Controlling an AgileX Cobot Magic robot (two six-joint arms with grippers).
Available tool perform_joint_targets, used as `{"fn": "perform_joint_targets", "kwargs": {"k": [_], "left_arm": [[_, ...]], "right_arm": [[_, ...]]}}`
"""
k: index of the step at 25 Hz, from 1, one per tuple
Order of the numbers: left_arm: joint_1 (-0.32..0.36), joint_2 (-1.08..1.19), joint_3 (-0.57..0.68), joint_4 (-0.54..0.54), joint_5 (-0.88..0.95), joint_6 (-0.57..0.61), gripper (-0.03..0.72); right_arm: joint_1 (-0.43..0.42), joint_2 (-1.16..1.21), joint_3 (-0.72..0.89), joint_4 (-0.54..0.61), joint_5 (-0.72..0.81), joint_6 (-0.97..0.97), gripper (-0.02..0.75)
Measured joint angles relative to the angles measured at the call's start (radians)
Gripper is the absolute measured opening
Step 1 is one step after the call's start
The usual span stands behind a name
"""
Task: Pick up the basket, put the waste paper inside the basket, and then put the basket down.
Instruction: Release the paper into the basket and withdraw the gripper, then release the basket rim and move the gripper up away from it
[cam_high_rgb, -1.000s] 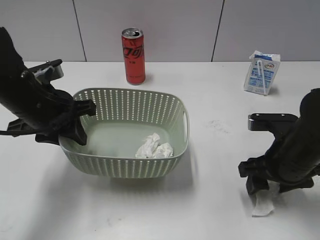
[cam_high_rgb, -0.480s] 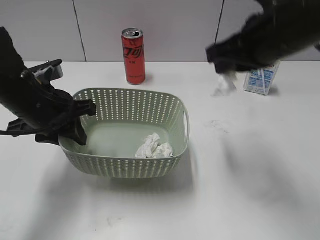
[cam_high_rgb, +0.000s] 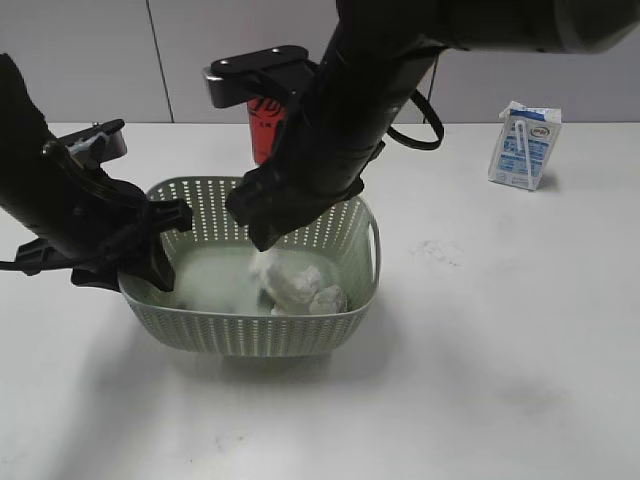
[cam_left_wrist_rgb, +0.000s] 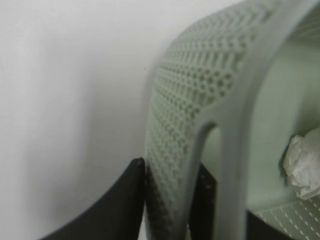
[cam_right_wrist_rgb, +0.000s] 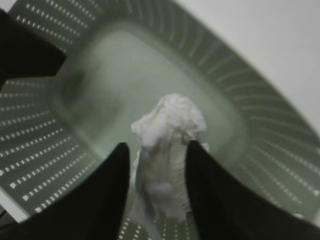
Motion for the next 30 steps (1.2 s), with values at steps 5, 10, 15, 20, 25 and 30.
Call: {"fn": "perform_joint_targets", "kwargs": {"k": [5, 10, 15, 20, 25, 30], "left_arm": [[0.0, 0.002, -0.005, -0.016, 0.005, 0.0, 0.213], [0.0, 0.083, -0.118, -0.028, 0.035, 0.0, 0.213], [0.0, 0.241, -0.313, -0.033, 0.056, 0.0, 0.213], [0.0, 0.349, -0.399, -0.034, 0.08, 0.028, 0.213], [0.005, 0.352, -0.401, -0.032, 0.122, 0.052, 0.532], [0.107, 0.212, -0.402, 0.015, 0.197, 0.119, 0.653]], "right_arm": [[-0.081, 0.001, -0.13, -0.077, 0.096, 0.037, 0.627], [-0.328, -0.011, -0.282, -0.123, 0.304, 0.026, 0.603], [-0.516, -0.094, -0.29, -0.136, 0.37, 0.005, 0.593], [-0.553, -0.276, -0.192, -0.141, 0.38, -0.01, 0.593], [-0.553, -0.495, -0.009, -0.14, 0.38, -0.016, 0.592], [-0.553, -0.767, 0.317, -0.167, 0.361, -0.013, 0.592]]}}
